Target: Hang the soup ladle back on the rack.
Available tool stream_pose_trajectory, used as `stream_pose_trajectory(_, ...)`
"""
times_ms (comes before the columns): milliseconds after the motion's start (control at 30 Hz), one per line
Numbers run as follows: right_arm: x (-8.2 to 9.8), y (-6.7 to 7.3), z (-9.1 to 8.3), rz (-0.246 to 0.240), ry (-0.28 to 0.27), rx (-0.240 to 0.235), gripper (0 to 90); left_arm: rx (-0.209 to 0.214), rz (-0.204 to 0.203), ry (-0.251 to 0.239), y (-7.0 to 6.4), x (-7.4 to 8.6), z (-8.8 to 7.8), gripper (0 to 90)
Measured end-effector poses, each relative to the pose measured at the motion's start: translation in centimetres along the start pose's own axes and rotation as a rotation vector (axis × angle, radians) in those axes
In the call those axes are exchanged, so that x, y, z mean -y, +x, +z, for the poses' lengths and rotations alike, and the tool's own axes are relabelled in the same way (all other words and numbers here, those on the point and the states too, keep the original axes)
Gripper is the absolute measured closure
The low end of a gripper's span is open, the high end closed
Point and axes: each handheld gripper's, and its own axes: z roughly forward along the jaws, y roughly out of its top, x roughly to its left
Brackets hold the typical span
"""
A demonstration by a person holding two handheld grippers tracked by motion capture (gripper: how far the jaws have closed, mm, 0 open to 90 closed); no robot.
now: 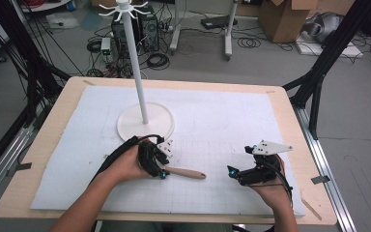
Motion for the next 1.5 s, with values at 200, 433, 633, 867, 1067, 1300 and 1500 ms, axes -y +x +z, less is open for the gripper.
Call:
stream_pose_trajectory(200, 0.0, 0.0, 0.0, -0.001, 0.000, -0.002, 0.2, 0.005, 0.014, 0.003, -0.1, 0.0, 0.0, 64.2)
stream_pose_trajectory(433, 0.0, 0.0, 0.0, 0.006, 0.001, -0.001, 0.2, 0.008, 0.050, 0.048, -0.3, -0.7, 0.0, 70.8)
stream_pose_trajectory(633, 0.1, -0.1, 0.0, 0.004, 0.003, -0.001, 0.2, 0.009, 0.084, 0.065, -0.5, -0.9, 0.0, 72.8)
stream_pose_trajectory(867, 0.1, 0.0, 0.0, 0.002, 0.003, -0.001, 0.2, 0.021, 0.072, 0.076, -0.6, -0.9, -0.1, 76.0)
stream_pose_trajectory(1067, 0.1, 0.0, 0.0, 0.001, 0.004, -0.002, 0.2, 0.042, 0.061, 0.053, -0.6, -0.9, -0.5, 76.6)
stream_pose_trajectory(1300, 0.1, -0.1, 0.0, 0.002, 0.003, 0.000, 0.2, 0.028, 0.038, -0.045, -0.4, -0.5, -2.3, 76.7)
stream_pose_trajectory(1500, 0.1, 0.0, 0.1, 0.006, 0.006, -0.003, 0.2, 0.023, 0.003, -0.127, -0.2, -0.1, -4.0, 76.7)
